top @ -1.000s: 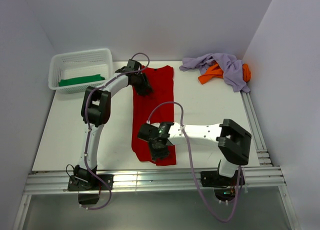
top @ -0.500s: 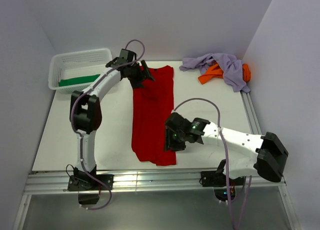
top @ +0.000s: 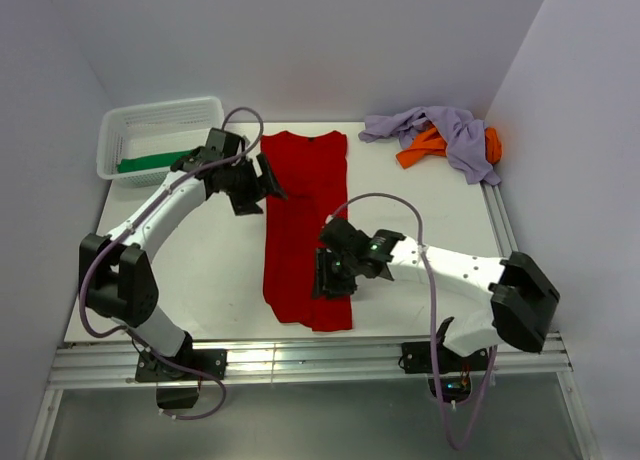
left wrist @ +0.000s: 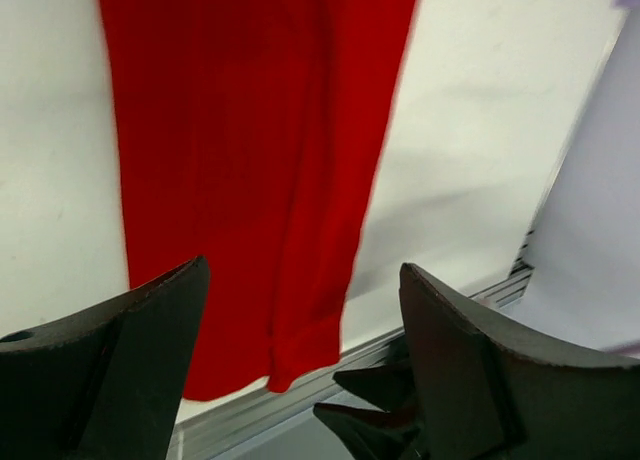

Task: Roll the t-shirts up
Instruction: Fold the tshirt

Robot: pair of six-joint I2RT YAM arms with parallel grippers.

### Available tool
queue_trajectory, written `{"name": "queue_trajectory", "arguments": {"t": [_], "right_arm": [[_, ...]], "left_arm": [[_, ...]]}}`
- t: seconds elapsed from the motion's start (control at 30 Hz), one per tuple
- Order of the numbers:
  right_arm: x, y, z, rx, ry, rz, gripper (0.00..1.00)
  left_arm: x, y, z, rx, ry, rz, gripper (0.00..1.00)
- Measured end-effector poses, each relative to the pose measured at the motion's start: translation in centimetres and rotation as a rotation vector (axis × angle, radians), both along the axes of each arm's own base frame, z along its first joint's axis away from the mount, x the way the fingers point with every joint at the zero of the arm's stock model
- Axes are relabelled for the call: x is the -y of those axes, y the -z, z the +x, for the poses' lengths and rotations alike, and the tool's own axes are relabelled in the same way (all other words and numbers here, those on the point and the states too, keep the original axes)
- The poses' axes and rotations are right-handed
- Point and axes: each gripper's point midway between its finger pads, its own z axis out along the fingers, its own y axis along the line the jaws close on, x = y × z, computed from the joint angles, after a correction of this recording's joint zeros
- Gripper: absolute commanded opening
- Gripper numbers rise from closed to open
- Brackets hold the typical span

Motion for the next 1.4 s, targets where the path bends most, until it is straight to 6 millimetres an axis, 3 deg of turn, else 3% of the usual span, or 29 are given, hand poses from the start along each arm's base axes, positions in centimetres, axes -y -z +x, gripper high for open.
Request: {"name": "queue_trajectory", "arguments": {"t": [0.13, 0.23, 0.43, 0.57, 0.7, 0.9, 1.13, 1.27, 1.4], "right_arm": [[-3.5, -0.7, -0.9, 0.023, -0.102, 0.015, 0.49], [-5.3, -0.9, -2.4, 0.034, -0.173, 0.021, 0.49], [-7.4, -0.1, -3.3, 0.087, -0.264, -0.059, 0.46], [-9.5, 0.2, -4.0, 0.151, -0.336, -0.104, 0.45], [-9.9, 0.5, -5.8, 0.120, -0.353, -0.087, 0.53], [-8.2, 1.4, -6.7, 0.049, -0.174, -0.024, 0.53], [-11.0, 2.3, -6.3, 0.003, 0.090, 0.120, 0.54], [-12.8, 2.5, -5.2, -0.008, 0.233, 0.173, 0.64], [-13.5, 2.1, -3.5, -0.010, 0.404, 0.229, 0.62]], "left_arm": [[-1.3, 3.8, -3.2, -0.098, -0.004, 0.043, 0.83], [-1.8, 5.3, -4.0, -0.130, -0.005, 0.056, 0.82], [-1.5, 5.5, -3.0, -0.087, 0.016, 0.043, 0.82], [-1.1, 6.9, -2.4, -0.104, 0.029, 0.046, 0.81], [-0.8, 8.6, -1.6, -0.132, 0.042, 0.055, 0.81], [0.3, 8.8, 0.7, -0.091, 0.050, 0.029, 0.81], [0.9, 8.6, 2.7, -0.059, 0.052, -0.001, 0.80], [0.8, 9.0, 3.9, -0.074, 0.045, -0.012, 0.80], [0.7, 9.2, 5.4, -0.071, 0.035, -0.032, 0.80]]}}
